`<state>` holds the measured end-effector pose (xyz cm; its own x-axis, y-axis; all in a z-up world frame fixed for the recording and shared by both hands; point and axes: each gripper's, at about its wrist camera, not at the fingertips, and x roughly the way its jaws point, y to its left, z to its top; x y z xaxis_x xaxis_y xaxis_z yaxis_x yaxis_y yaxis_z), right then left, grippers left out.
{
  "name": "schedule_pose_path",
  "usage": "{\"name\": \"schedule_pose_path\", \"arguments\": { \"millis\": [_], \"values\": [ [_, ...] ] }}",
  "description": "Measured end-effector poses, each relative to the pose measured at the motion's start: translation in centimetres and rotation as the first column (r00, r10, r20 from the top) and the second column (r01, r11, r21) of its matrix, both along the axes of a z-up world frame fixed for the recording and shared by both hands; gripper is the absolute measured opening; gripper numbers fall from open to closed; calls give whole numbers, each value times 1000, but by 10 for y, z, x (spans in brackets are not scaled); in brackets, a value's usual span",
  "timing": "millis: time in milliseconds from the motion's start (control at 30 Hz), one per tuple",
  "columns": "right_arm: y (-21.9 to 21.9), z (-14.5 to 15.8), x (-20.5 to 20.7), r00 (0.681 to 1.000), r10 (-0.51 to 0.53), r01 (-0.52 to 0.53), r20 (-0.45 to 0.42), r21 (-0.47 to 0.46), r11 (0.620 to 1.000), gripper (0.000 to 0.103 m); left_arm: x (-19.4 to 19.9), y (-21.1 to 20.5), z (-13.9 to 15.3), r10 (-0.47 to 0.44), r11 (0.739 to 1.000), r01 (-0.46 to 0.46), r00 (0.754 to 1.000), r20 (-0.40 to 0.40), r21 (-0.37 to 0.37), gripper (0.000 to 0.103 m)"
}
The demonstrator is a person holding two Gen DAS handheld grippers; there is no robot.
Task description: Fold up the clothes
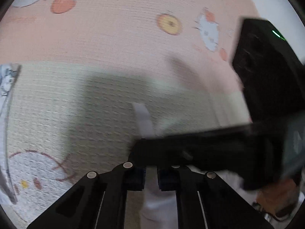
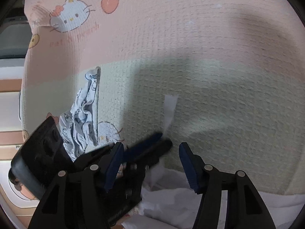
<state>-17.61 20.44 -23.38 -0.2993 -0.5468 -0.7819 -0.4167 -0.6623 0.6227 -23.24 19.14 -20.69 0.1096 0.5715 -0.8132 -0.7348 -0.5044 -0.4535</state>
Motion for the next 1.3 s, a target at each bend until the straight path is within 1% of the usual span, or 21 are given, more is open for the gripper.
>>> {"name": "schedule_pose_path", "arguments": {
  "millis": [133, 233, 267, 300, 333, 367, 400, 433, 467, 500, 567, 633, 733, 833, 867, 933, 967, 1000, 1067, 1133, 1300],
  "values": [
    [4, -10, -3, 999, -46, 46, 9, -37, 998, 59, 16, 6, 1, -41, 999, 41, 999, 20, 15, 7],
    [6, -11, -4, 998, -62, 62, 2, -39, 997, 59, 22, 7, 4, -60, 998, 60, 998, 24, 22, 7],
    [6, -10, -4, 998, -60, 60, 4, -29, 998, 54, 22, 7, 5, -66, 998, 65, 998, 24, 24, 7],
    [6, -9, -6, 998, -56, 56, 12, -8, 998, 45, 23, 7, 7, -71, 997, 70, 997, 24, 27, 7],
    [6, -9, -6, 998, -51, 51, 20, 16, 999, 40, 23, 6, 8, -76, 997, 75, 997, 24, 29, 7],
    [5, -8, -8, 999, -46, 45, 27, 42, 998, 32, 24, 6, 9, -80, 996, 79, 997, 24, 31, 7],
    [4, -8, -9, 999, -35, 33, 31, 70, 997, 25, 24, 6, 10, -80, 996, 80, 996, 24, 34, 7],
    [3, -6, -11, 999, -17, 13, 33, 101, 995, 21, 24, 6, 11, -79, 996, 78, 997, 21, 37, 7],
    [1, -5, -13, 999, 4, -8, 33, 134, 991, 13, 24, 5, 13, -77, 996, 76, 997, 18, 40, 7],
    [-2, -3, -14, 999, 27, -32, 31, 170, 985, 8, 24, 5, 14, -74, 996, 73, 997, 14, 43, 7],
    [-4, -2, -13, 998, 55, -57, 16, 199, 978, 6, 23, 3, 19, -64, 997, 64, 998, 7, 41, 7],
    [-4, -1, -11, 998, 69, -67, -1, 205, 976, 5, 22, 1, 24, -58, 998, 58, 998, 6, 18, 7],
    [2, 4, -12, 998, 57, -52, -27, 169, 984, 5, 19, -1, 31, -49, 999, 49, 999, 5, -18, 9],
    [-2, 14, -14, 995, 76, -66, -61, 142, 988, 5, 20, -2, 33, -55, 996, 54, 998, -6, -65, 14],
    [-3, 18, -12, 994, 86, -76, -72, 139, 987, 5, 21, -2, 33, -55, 996, 53, 998, -17, -73, 17],
    [-6, 27, -5, 990, 107, -95, -87, 138, 986, 5, 25, -1, 34, -58, 995, 54, 998, -36, -88, 29],
    [-7, 31, -3, 989, 115, -101, -95, 136, 985, 5, 28, 0, 34, -67, 994, 63, 997, -38, -89, 39],
    [-8, 35, -1, 988, 118, -104, -102, 134, 986, 5, 31, 1, 35, -76, 993, 72, 996, -40, -90, 45],
    [-8, 40, 1, 987, 118, -103, -113, 126, 987, 5, 40, 5, 39, -102, 992, 98, 993, -51, -83, 46],
    [-4, 44, 8, 986, 111, -97, -122, 115, 989, 5, 47, 8, 42, -126, 989, 119, 989, -83, -83, 46],
    [1, 50, 19, 987, 93, -84, -134, 73, 994, 5, 49, 7, 42, -168, 983, 156, 976, -141, -92, 46]
  ]
}}
